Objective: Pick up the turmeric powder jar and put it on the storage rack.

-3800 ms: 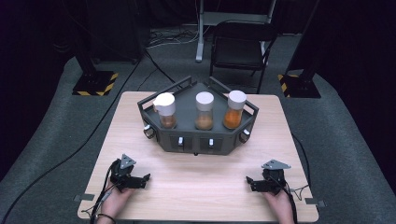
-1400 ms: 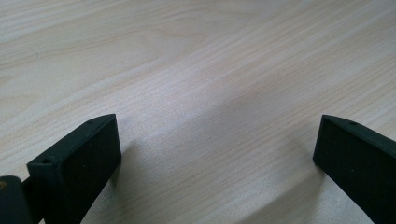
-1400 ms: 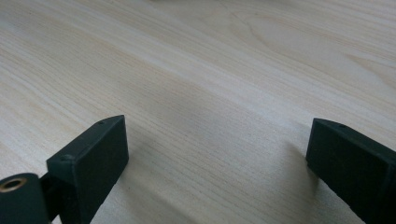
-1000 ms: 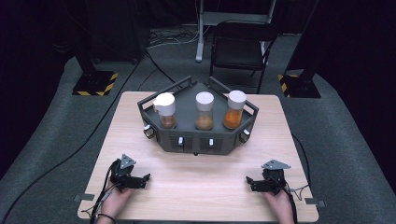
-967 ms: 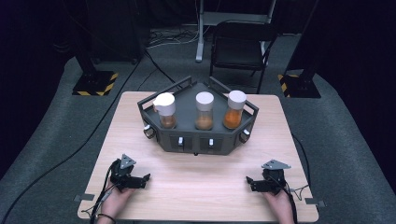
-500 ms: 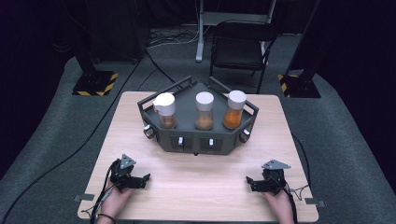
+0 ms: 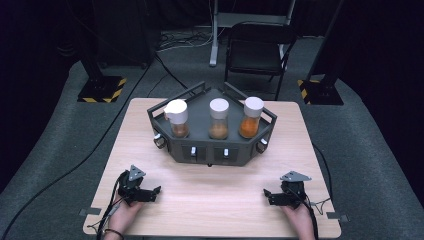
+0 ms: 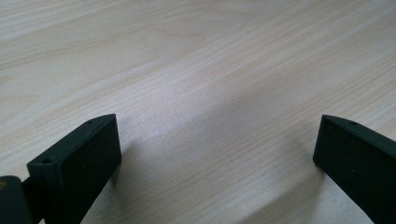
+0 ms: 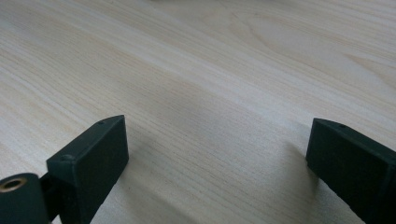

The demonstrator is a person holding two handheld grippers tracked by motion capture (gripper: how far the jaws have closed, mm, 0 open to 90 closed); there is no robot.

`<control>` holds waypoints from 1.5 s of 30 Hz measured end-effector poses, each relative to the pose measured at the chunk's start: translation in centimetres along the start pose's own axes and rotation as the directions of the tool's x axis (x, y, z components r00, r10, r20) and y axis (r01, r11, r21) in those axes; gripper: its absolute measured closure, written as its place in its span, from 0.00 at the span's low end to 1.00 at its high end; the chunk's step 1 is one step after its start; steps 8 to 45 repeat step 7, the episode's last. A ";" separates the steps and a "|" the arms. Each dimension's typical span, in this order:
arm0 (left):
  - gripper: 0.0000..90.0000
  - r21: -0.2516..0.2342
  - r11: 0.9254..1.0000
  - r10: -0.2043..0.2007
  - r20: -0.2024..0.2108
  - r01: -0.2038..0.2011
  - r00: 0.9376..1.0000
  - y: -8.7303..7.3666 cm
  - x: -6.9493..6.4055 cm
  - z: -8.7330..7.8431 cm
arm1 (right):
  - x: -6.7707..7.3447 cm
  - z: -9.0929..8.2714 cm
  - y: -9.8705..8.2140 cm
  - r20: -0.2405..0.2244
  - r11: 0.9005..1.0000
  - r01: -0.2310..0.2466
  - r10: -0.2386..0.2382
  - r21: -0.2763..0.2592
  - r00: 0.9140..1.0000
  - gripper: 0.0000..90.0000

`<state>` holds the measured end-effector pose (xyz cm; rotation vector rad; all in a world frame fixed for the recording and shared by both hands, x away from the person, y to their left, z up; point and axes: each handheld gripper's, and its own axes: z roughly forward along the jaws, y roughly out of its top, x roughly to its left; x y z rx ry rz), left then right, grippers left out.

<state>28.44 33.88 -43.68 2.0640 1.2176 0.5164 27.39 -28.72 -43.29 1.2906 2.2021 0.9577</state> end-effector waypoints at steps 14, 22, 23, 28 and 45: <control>0.00 0.001 1.000 0.001 -0.001 -0.001 1.000 0.1 0.0 0.0 | 0.0 0.0 0.0 0.000 1.000 0.000 0.000 0.000 1.000 0.05; 0.00 0.001 1.000 0.001 -0.001 -0.001 1.000 0.1 0.0 0.0 | 0.0 0.0 0.0 0.000 1.000 0.000 0.000 0.000 1.000 0.05; 0.00 0.001 1.000 0.001 -0.001 -0.001 1.000 0.1 0.0 0.0 | 0.0 0.0 0.0 0.000 1.000 0.000 0.000 0.000 1.000 0.05; 0.00 0.001 1.000 0.001 -0.001 -0.001 1.000 0.1 0.0 0.0 | 0.0 0.0 0.0 0.000 1.000 0.000 0.000 0.000 1.000 0.05; 0.00 0.001 1.000 0.001 -0.001 -0.001 1.000 0.1 0.0 0.0 | 0.0 0.0 0.0 0.000 1.000 0.000 0.000 0.000 1.000 0.05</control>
